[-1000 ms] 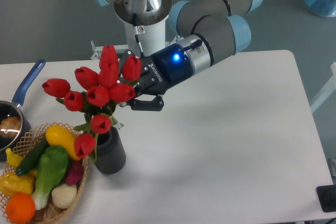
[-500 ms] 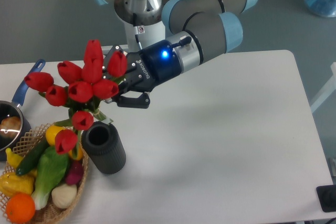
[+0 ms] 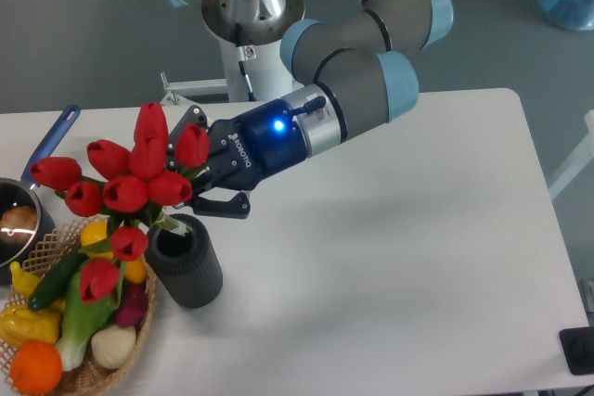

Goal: Insert the flowers into the vase
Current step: 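Lower the tulip stems down into the vase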

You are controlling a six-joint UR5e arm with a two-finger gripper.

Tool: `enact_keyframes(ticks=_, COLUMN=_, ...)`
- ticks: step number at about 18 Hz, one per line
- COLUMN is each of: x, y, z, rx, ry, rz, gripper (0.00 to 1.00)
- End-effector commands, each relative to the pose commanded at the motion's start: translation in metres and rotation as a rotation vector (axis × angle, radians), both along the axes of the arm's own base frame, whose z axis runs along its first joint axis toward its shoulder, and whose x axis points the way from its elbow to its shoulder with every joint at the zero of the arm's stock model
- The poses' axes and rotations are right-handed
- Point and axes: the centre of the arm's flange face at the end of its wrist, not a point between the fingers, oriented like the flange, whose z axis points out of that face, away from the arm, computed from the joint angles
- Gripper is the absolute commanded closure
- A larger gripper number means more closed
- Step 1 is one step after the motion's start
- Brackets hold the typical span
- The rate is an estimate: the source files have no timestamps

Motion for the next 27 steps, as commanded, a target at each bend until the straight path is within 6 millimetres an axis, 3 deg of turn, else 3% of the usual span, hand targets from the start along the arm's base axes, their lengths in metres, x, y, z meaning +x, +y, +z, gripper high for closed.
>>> enact_keyframes(ticks=7, x=0.003, y=0.008, z=-0.032, rx=-0.013, ry=0.004, rz=-0.009, gripper=1.00)
enact_keyframes(ticks=13, x=0.014, y=0.000, z=-0.078, rx=-0.041, ry=0.031, rz=-0.002, gripper=1.00)
enact_keyframes(ticks=18, x=0.021, y=-0.002, z=-0.095, rx=-0.048, ry=0.036, rz=-0.005, gripper=1.00)
enact_keyframes(ticks=23, x=0.026, y=-0.012, z=-0.132, rx=-0.066, ry=0.082, rz=0.003, gripper=0.98)
enact_keyframes(ticks=27, x=0.028, y=-0.015, z=-0.139, rx=-0.066, ry=0.090, rz=0.003, gripper=0.96)
